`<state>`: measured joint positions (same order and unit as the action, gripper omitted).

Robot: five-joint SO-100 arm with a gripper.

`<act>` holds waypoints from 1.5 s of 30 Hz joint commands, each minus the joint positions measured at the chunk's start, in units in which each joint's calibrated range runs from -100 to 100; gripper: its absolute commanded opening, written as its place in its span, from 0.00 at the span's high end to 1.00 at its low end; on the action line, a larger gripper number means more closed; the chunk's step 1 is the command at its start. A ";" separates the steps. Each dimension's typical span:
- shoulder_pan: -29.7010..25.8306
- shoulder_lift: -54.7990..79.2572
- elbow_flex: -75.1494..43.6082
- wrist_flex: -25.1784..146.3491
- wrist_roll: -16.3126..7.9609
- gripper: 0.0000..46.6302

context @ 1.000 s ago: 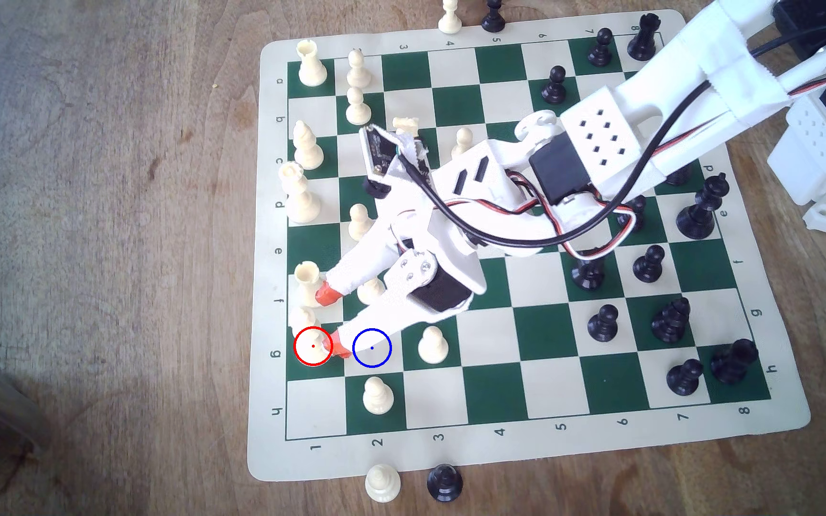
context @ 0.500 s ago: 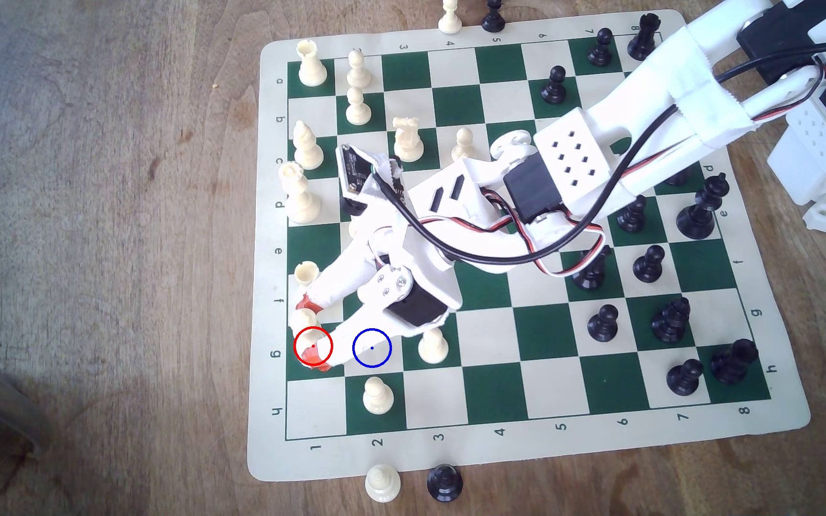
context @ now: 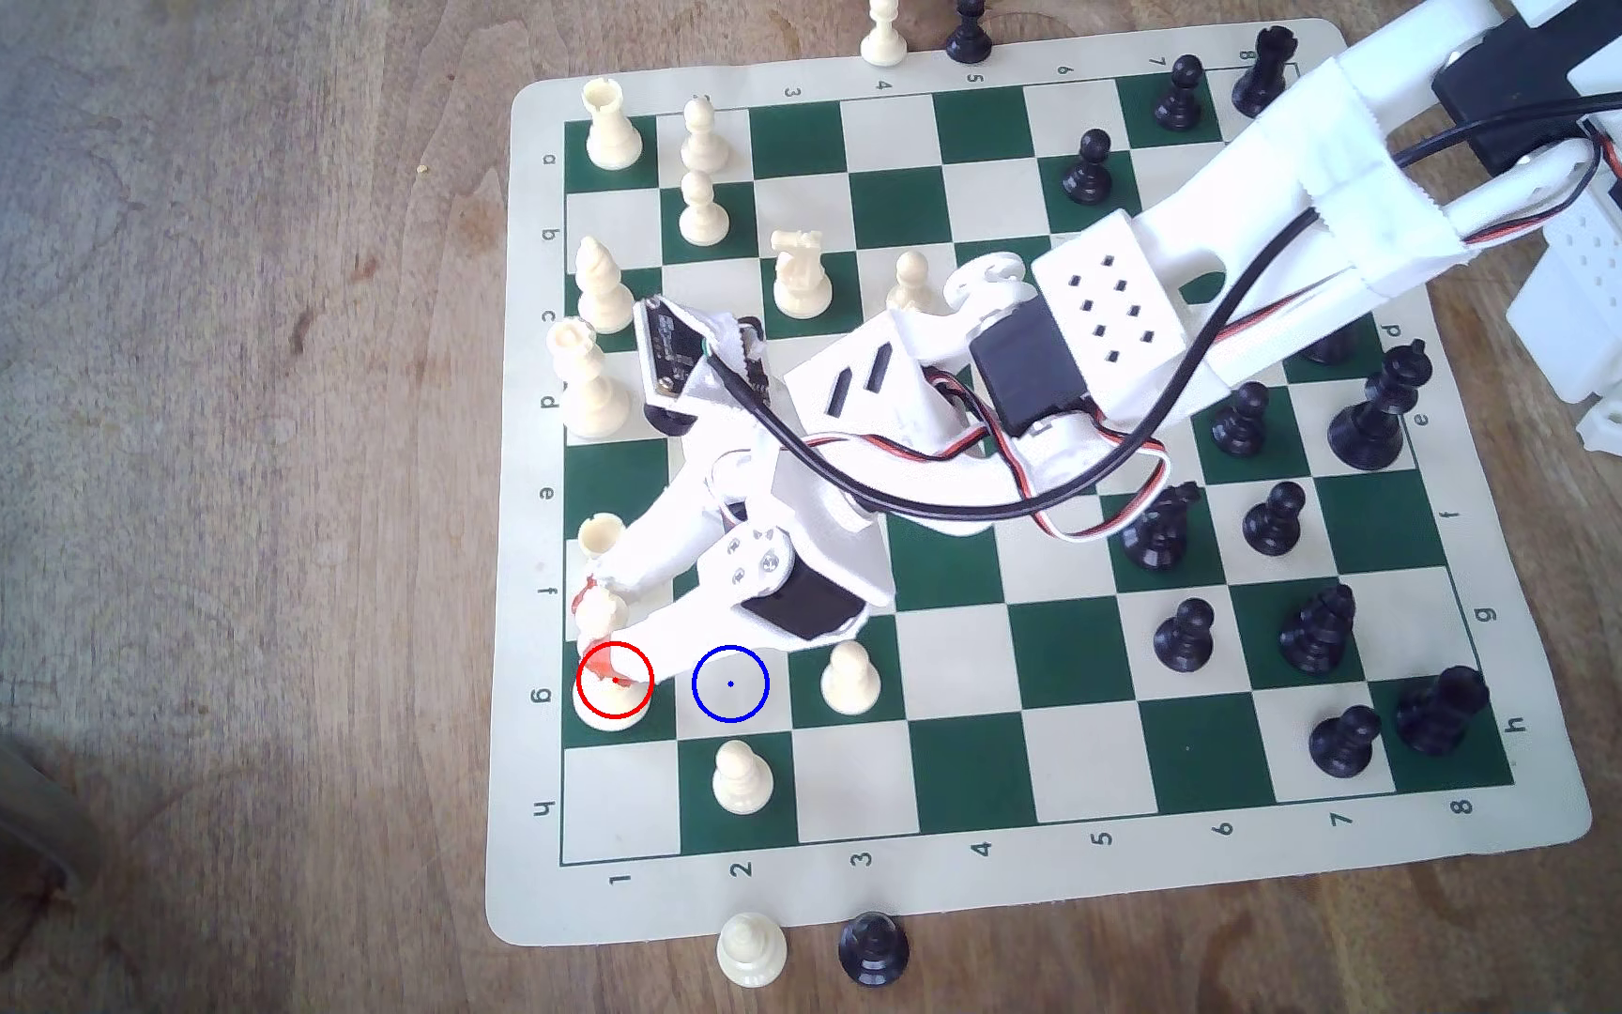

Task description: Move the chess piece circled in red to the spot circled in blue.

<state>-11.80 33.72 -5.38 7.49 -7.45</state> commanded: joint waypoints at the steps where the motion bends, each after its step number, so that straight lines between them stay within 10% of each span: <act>1: 0.18 -3.25 -7.77 5.29 -0.49 1.00; 45: -0.52 -17.09 3.65 15.77 -0.15 1.00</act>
<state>-12.68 20.90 -0.68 24.78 -7.89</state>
